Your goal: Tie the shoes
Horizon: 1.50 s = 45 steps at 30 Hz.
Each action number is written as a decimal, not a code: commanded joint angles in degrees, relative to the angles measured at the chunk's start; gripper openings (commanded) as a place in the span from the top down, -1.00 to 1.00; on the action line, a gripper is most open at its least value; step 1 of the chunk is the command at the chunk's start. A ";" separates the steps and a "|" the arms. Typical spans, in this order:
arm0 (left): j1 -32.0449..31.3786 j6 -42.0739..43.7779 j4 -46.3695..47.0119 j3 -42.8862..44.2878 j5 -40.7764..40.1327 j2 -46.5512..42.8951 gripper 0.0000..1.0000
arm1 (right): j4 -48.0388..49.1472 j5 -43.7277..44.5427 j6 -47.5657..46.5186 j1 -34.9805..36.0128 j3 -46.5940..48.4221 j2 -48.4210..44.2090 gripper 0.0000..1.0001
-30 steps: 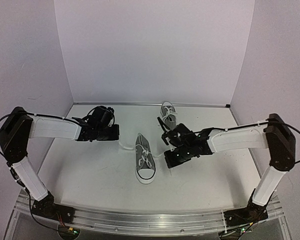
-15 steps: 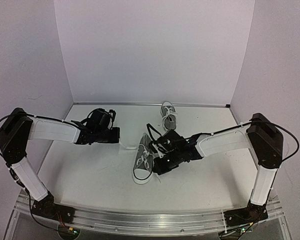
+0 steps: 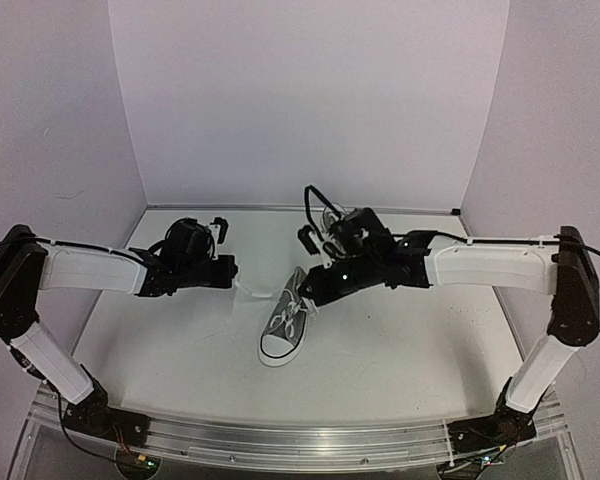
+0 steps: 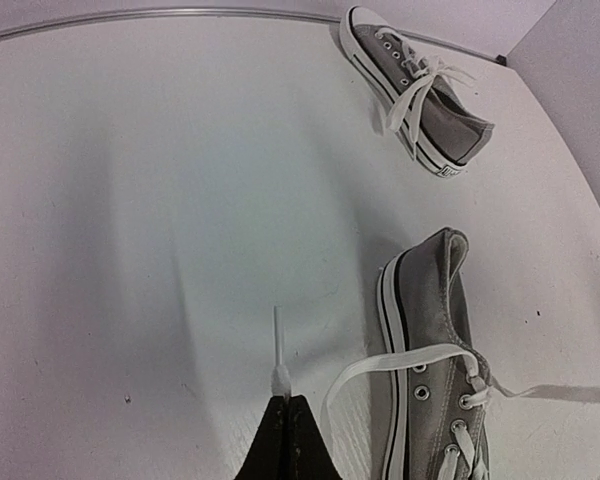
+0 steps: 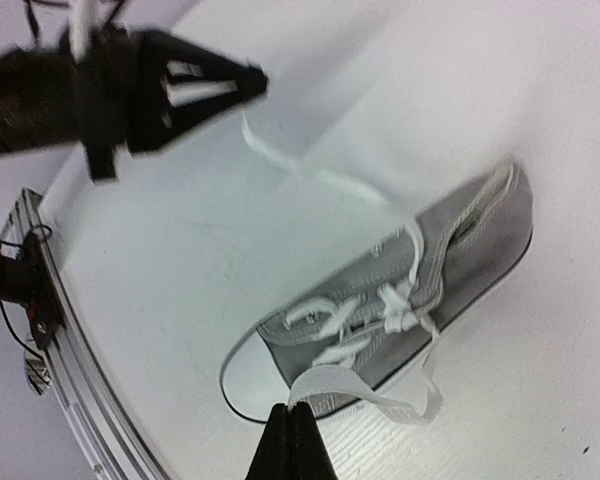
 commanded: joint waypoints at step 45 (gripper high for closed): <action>-3.31 17.45 20.48 -20.42 25.67 -17.10 1.00 | -3.80 -12.15 4.74 -1.53 39.63 28.78 0.07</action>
